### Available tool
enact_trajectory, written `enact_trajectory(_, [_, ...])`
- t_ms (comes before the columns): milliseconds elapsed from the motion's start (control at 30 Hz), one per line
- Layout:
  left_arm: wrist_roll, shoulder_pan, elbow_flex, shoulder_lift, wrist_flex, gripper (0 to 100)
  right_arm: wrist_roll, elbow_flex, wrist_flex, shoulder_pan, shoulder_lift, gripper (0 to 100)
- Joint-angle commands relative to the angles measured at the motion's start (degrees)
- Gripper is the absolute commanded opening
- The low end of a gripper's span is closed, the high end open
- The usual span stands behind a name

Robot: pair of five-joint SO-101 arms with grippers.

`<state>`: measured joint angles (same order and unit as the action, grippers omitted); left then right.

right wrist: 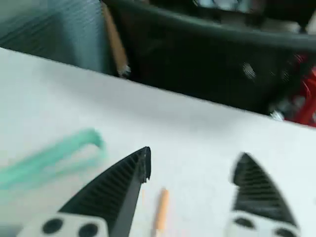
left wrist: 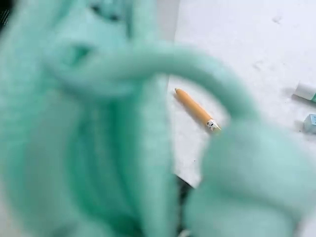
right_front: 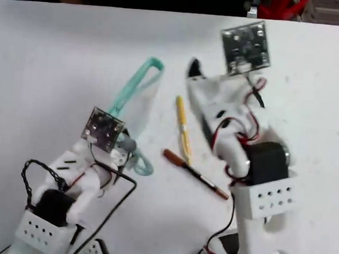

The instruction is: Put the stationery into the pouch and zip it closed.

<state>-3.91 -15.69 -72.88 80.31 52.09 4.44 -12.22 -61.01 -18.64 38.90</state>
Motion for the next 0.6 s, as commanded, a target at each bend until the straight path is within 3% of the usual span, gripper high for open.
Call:
enact_trajectory(0, [-0.3, 3.7, 2.0, -0.3, -1.4, 2, 0.9, -3.6, -3.6, 6.9, 0.1, 14.5])
enact_trajectory(100, [-0.2, 5.0, 1.8, -0.3, -2.3, 2, 0.9, -12.0, -2.6, 8.3, 0.0, 14.3])
enact_trajectory(300, [-0.2, 6.1, 1.8, -0.3, -2.6, 2, 4.7, -23.7, 9.1, 0.9, -5.3, 14.1])
enact_trajectory(433, [-0.2, 8.9, 1.8, -0.3, -2.6, 2, 5.2, -17.0, 10.9, 0.2, -20.9, 14.4])
enact_trajectory(567, [-0.2, 10.5, 1.2, -0.3, -4.0, 2, 5.3, -0.8, 4.3, 0.7, -38.5, 14.5])
